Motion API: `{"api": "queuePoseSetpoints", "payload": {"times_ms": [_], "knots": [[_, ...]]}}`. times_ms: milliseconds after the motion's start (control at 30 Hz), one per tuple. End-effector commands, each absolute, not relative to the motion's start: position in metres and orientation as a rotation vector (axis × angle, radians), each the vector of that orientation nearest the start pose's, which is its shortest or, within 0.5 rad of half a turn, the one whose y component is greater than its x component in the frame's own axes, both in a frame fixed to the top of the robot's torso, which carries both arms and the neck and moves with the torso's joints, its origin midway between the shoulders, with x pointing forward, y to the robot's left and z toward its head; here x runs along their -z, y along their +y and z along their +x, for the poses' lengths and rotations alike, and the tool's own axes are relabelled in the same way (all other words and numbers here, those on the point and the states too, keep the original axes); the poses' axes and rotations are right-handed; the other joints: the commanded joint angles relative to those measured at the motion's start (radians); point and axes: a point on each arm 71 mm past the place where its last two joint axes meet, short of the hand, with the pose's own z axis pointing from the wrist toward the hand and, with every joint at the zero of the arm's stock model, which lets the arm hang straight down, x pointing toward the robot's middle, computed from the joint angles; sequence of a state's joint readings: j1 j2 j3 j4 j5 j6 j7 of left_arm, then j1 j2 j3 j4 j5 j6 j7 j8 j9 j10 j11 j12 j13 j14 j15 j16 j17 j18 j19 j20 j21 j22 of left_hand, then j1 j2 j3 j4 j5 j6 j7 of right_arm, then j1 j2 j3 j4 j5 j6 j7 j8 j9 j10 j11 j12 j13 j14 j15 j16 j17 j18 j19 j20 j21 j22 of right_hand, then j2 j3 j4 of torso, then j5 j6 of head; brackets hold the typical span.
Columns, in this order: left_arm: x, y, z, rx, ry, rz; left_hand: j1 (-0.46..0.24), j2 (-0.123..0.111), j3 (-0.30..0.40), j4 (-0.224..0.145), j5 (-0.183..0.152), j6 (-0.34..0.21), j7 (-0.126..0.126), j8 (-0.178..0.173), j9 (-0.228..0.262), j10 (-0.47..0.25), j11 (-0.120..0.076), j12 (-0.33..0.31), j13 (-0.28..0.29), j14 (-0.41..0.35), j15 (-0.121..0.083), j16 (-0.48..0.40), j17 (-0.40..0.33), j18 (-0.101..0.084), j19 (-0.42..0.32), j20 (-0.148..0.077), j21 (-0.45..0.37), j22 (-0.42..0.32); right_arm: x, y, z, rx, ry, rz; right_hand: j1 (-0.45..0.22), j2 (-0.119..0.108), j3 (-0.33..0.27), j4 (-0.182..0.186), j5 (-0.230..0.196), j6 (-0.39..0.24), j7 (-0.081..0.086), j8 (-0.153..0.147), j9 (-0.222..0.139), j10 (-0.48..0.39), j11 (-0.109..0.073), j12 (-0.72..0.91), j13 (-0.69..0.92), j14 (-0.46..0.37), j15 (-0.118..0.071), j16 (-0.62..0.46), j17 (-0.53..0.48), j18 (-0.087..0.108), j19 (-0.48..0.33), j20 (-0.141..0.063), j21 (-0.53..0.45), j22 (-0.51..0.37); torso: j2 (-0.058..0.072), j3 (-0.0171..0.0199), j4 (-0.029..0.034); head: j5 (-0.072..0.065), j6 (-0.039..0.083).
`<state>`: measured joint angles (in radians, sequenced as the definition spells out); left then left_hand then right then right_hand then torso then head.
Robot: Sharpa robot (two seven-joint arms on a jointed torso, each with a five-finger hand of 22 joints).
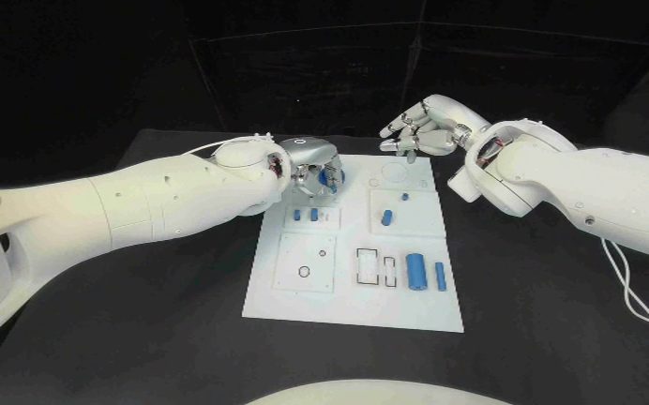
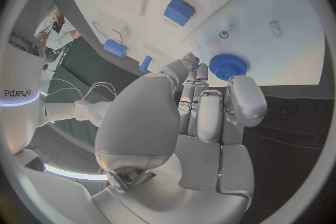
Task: Assemble the parts on the task board
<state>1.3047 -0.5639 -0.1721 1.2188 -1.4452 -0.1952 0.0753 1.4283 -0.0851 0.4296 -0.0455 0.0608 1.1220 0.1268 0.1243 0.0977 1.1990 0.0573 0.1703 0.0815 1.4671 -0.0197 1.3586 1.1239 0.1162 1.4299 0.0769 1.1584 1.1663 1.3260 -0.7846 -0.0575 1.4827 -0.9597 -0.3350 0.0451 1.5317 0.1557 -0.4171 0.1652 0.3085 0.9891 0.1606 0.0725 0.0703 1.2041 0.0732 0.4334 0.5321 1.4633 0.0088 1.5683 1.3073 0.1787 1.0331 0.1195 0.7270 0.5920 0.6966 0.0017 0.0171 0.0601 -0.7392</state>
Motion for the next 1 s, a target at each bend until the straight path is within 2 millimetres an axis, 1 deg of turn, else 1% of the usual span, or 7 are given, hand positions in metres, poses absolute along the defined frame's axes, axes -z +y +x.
{"api": "queuePoseSetpoints", "payload": {"times_ms": [33, 200, 433, 567, 833, 933, 1000], "knots": [[0.187, 0.139, 0.528, 0.746, 1.667, 0.377, -0.008, -0.004, 0.006, 0.001, -0.003, 0.002, 0.006, -0.003, -0.001, 0.002, 0.007, -0.004, -0.001, 0.022, -0.001, 0.006, -0.001, -0.022, 0.008, 0.001, 0.009, 0.007, 0.127, -0.183, 0.511, -0.992, 1.604, 0.171, 0.005, 0.006, -0.002, 0.004, 0.004, -0.003, -0.001, 0.002, 0.001, -0.006, 0.001, 0.002, 0.000, 0.107, 0.007, 0.002, 0.263, 0.002, 0.006, 0.002, -0.004, 0.001, -0.001, 0.0007, 0.0027, 0.003, 0.003], [0.183, 0.152, 0.523, 0.749, 1.668, 0.344, -0.009, -0.005, 0.006, 0.000, -0.003, 0.002, 0.007, -0.003, -0.001, 0.003, 0.007, -0.004, -0.001, 0.022, 0.000, 0.006, -0.003, -0.022, 0.009, 0.002, 0.013, 0.011, 0.128, -0.183, 0.511, -0.991, 1.604, 0.172, 0.005, 0.006, -0.002, 0.004, 0.004, -0.003, -0.001, 0.002, 0.001, -0.006, 0.001, 0.002, 0.000, 0.107, 0.007, 0.002, 0.263, 0.002, 0.006, 0.002, -0.004, 0.001, 0.000, -0.0006, 0.0037, 0.004, 0.003], [0.186, 0.172, 0.521, 0.707, 1.736, 0.313, -0.015, -0.008, 0.007, 0.000, -0.004, 0.003, 0.007, -0.004, -0.001, 0.005, 0.008, -0.007, 0.000, 0.021, 0.000, 0.005, -0.006, -0.023, 0.009, 0.003, 0.014, 0.013, 0.128, -0.185, 0.511, -0.987, 1.607, 0.174, 0.005, 0.006, -0.002, 0.004, 0.004, -0.003, -0.001, 0.002, 0.001, -0.006, 0.001, 0.002, 0.000, 0.107, 0.007, 0.002, 0.263, 0.002, 0.006, 0.002, -0.004, 0.001, 0.000, 0.0008, 0.0031, 0.007, 0.004], [0.189, 0.180, 0.523, 0.682, 1.771, 0.303, -0.020, -0.010, 0.007, 0.001, -0.004, 0.004, 0.007, -0.005, -0.001, 0.006, 0.008, -0.010, 0.000, 0.021, 0.001, 0.004, -0.007, -0.023, 0.009, 0.003, 0.014, 0.013, 0.128, -0.185, 0.511, -0.987, 1.607, 0.174, 0.005, 0.006, -0.002, 0.004, 0.004, -0.003, -0.001, 0.002, 0.001, -0.006, 0.001, 0.002, 0.000, 0.107, 0.007, 0.002, 0.263, 0.002, 0.006, 0.002, -0.004, 0.001, 0.001, -0.0001, 0.0022, 0.007, 0.004], [0.193, 0.182, 0.527, 0.650, 1.806, 0.301, -0.024, -0.012, 0.008, 0.001, -0.004, 0.003, 0.007, -0.007, -0.001, 0.005, 0.008, -0.013, 0.000, 0.021, 0.001, 0.004, -0.007, -0.022, 0.009, 0.004, 0.014, 0.013, 0.128, -0.184, 0.511, -0.987, 1.607, 0.174, 0.006, 0.007, -0.002, 0.004, 0.005, -0.003, -0.002, 0.003, 0.001, -0.006, 0.000, 0.003, 0.001, 0.107, 0.007, 0.002, 0.263, 0.003, 0.006, 0.003, -0.004, 0.001, 0.000, 0.0001, 0.0012, 0.008, 0.001], [0.195, 0.180, 0.529, 0.640, 1.818, 0.305, -0.024, -0.013, 0.008, 0.001, -0.004, 0.003, 0.007, -0.007, -0.001, 0.005, 0.008, -0.014, 0.000, 0.021, 0.001, 0.004, -0.007, -0.022, 0.009, 0.004, 0.014, 0.013, 0.128, -0.184, 0.511, -0.989, 1.607, 0.173, 0.006, 0.007, -0.002, 0.004, 0.005, -0.003, -0.002, 0.003, 0.001, -0.006, 0.000, 0.003, 0.001, 0.107, 0.007, 0.002, 0.263, 0.003, 0.006, 0.003, -0.004, 0.001, 0.001, 0.0000, -0.0010, 0.009, 0.001], [0.196, 0.179, 0.530, 0.636, 1.823, 0.307, -0.024, -0.013, 0.009, 0.001, -0.004, 0.002, 0.007, -0.007, -0.001, 0.005, 0.008, -0.014, 0.000, 0.021, 0.001, 0.004, -0.009, -0.023, 0.009, 0.004, 0.014, 0.014, 0.128, -0.184, 0.511, -0.988, 1.607, 0.173, 0.006, 0.007, -0.002, 0.004, 0.005, -0.003, -0.002, 0.003, 0.001, -0.006, 0.000, 0.003, 0.001, 0.107, 0.007, 0.002, 0.263, 0.003, 0.006, 0.003, -0.004, 0.001, 0.002, -0.0004, 0.0008, 0.007, 0.001]]}}
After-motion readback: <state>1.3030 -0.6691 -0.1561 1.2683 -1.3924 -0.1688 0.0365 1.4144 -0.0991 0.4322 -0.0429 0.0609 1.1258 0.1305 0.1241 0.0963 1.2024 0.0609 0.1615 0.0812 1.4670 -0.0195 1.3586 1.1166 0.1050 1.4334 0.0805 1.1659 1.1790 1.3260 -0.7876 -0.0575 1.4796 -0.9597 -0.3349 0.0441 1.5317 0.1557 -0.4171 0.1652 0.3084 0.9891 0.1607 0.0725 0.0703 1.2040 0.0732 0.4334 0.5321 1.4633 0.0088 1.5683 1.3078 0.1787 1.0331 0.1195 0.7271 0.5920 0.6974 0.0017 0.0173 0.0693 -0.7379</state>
